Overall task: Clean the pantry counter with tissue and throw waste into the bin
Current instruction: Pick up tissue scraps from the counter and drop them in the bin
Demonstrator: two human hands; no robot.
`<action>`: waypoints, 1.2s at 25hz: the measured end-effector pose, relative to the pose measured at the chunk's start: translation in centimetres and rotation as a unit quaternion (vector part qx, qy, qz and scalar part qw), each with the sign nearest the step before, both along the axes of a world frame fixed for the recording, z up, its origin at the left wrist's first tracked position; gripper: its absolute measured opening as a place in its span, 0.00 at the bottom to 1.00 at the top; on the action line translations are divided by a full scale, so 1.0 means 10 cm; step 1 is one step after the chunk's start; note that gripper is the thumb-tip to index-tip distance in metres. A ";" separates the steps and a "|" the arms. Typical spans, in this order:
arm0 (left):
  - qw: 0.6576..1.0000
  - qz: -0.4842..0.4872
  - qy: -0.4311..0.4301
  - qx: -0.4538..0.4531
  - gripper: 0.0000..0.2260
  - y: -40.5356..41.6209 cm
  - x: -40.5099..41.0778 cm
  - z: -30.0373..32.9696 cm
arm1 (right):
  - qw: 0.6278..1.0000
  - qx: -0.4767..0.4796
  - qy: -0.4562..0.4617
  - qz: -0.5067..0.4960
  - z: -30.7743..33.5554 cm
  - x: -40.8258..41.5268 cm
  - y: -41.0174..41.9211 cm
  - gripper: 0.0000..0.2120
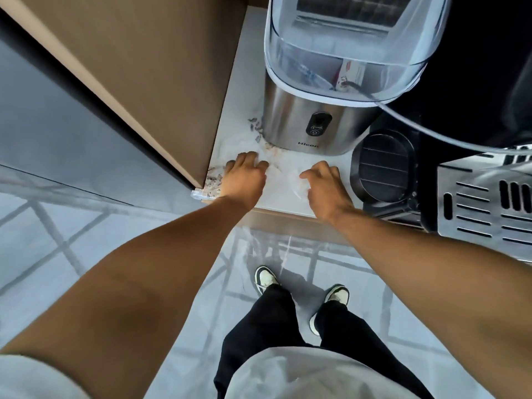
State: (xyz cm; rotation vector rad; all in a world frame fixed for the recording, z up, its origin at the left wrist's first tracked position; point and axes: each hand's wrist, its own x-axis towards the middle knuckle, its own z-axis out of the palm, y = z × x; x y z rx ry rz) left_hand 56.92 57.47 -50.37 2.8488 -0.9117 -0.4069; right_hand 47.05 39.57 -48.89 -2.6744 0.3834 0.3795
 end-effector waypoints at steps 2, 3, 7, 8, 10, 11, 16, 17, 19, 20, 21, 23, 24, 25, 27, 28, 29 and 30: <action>1.000 -0.007 -0.012 -0.002 0.16 0.00 0.03 0.01 | 1.000 0.001 -0.017 -0.005 -0.03 0.01 -0.01 0.22; 1.000 -0.011 -0.012 -0.006 0.16 -0.01 0.03 0.02 | 1.000 0.006 -0.023 -0.013 -0.04 0.02 -0.01 0.20; 1.000 0.009 0.018 -0.020 0.18 -0.04 0.03 0.08 | 0.998 0.037 -0.029 -0.052 -0.05 0.00 -0.01 0.15; 0.999 0.019 0.024 -0.022 0.19 -0.03 0.01 0.10 | 0.997 0.039 -0.030 -0.053 -0.05 -0.01 -0.01 0.14; 0.999 0.029 0.025 -0.027 0.20 -0.03 -0.07 0.15 | 0.997 0.047 -0.032 -0.058 -0.04 -0.06 0.00 0.13; 0.999 0.031 0.021 -0.029 0.20 -0.04 -0.11 0.18 | 0.996 0.051 -0.033 -0.061 -0.02 -0.10 0.00 0.12; 0.999 0.037 0.008 -0.035 0.18 -0.10 -0.45 0.33 | 0.995 0.068 -0.050 -0.049 0.04 -0.40 -0.03 0.10; 0.998 0.040 0.007 -0.037 0.17 -0.11 -0.54 0.35 | 0.995 0.069 -0.053 -0.046 0.06 -0.47 -0.04 0.10; 0.998 0.040 0.001 -0.037 0.17 -0.15 -0.77 0.40 | 0.994 0.075 -0.061 -0.045 0.11 -0.68 -0.12 0.10; 0.999 0.037 -0.001 -0.039 0.17 -0.18 -0.89 0.43 | 0.994 0.078 -0.064 -0.049 0.13 -0.80 -0.17 0.10; 0.999 0.031 -0.002 -0.041 0.16 -0.22 -1.02 0.45 | 0.993 0.078 -0.064 -0.053 0.15 -0.93 -0.23 0.10; 0.999 0.020 -0.008 -0.042 0.16 -0.32 -1.26 0.49 | 0.994 0.069 -0.063 -0.056 0.17 -1.20 -0.33 0.10; 0.999 0.018 -0.012 -0.043 0.16 -0.37 -1.37 0.51 | 0.994 0.065 -0.064 -0.058 0.19 -1.32 -0.38 0.10; 0.999 0.013 -0.016 -0.044 0.16 -0.43 -1.50 0.52 | 0.994 0.062 -0.065 -0.065 0.20 -1.45 -0.45 0.10; 0.999 -0.007 -0.022 -0.041 0.16 -0.62 -1.77 0.56 | 0.993 0.059 -0.064 -0.078 0.23 -1.78 -0.62 0.10; 0.999 -0.020 -0.022 -0.038 0.15 -0.73 -1.91 0.58 | 0.993 0.059 -0.063 -0.086 0.24 -1.94 -0.72 0.10; 0.999 -0.035 -0.020 -0.037 0.15 -0.85 -2.05 0.59 | 0.992 0.058 -0.061 -0.098 0.25 -2.12 -0.82 0.10; 0.998 -0.051 -0.018 -0.036 0.15 -0.97 -2.18 0.59 | 0.990 0.055 -0.060 -0.116 0.26 -2.30 -0.91 0.10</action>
